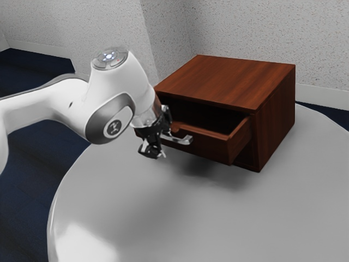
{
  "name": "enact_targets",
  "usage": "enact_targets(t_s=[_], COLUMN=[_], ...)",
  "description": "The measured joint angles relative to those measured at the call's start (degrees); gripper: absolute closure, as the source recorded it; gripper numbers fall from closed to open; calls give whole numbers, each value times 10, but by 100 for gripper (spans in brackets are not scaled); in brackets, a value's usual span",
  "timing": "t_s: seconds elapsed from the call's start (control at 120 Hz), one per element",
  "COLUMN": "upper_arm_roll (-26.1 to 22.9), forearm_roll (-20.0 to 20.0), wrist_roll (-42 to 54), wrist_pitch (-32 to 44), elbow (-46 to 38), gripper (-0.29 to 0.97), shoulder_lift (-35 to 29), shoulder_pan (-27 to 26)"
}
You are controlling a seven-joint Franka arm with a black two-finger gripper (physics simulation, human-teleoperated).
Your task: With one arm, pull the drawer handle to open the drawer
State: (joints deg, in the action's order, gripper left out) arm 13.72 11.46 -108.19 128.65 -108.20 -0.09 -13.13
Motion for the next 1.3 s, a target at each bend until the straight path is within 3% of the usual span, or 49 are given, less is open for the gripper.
enact_targets(t_s=[0.067, 1.3], upper_arm_roll=[-34, -25], forearm_roll=[0, 4], wrist_roll=[0, -2], wrist_pitch=[0, -10], elbow=[-8, -116], gripper=[38, 37], shoulder_lift=[-8, -115], shoulder_pan=[34, 21])
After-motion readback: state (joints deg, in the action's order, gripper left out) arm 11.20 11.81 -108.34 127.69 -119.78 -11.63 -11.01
